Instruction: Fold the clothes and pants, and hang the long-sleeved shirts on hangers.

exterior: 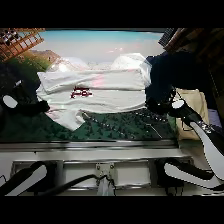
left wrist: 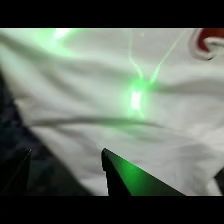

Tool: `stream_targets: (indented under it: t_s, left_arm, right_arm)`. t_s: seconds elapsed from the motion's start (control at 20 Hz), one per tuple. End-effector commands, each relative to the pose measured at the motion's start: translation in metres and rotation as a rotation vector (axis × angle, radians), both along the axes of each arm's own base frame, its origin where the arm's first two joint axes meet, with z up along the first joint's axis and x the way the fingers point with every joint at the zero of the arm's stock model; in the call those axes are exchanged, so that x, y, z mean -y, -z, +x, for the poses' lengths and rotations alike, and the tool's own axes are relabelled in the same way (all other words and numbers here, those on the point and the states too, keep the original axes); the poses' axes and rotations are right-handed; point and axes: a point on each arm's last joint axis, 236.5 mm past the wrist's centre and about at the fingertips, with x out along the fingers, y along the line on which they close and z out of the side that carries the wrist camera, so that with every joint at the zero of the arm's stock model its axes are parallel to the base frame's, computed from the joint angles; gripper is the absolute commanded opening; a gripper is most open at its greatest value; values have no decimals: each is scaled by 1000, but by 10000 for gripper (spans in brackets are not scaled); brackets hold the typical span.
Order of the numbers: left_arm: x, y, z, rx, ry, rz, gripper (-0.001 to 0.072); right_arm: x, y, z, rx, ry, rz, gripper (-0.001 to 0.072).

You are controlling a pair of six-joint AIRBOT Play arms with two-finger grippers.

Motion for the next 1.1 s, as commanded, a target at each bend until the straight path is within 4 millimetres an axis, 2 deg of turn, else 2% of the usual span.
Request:
stream_targets:
  t_s: [0.0,0.25,0.45,0.5,0.6,0.7,0.75,0.8,0.85,0.95,1.05]
  left_arm:
    - [-5,24,-27,-71,-49,-36,482]
    - [16,34,-21,-48,-53,-118,472]
    - [24,52,-23,-95,-37,-126,471]
    - [26,56,-23,-100,-41,-133,450]
    - [29,58,-17,-89,-67,-157,331]
    - [35,54,-7,-52,-94,-198,331]
    - [41,50,-2,-34,-101,-229,271]
    - [47,47,1,-19,-96,-259,93]
    - [55,42,2,-11,-87,-292,6]
    - [66,28,0,1,-57,-338,4]
    - [63,5,-7,38,-2,-310,3]
  right_arm:
    - [-1,0,-1,-1,-20,-11,20]
    - [-1,-1,-1,-1,-21,-11,20]
    - [-3,-2,-2,-5,-25,-3,20]
    - [-3,-2,-3,-9,-27,0,20]
    - [-5,-1,-5,-16,-33,4,19]
    - [-5,-1,-5,-17,-34,5,19]
    - [-5,-1,-5,-17,-33,5,19]
    - [-5,-1,-5,-18,-34,6,19]
    - [-6,-1,-6,-22,-38,9,19]
    - [-10,-2,-12,-37,-60,18,19]
    - [-9,-10,-22,-36,-123,-18,18]
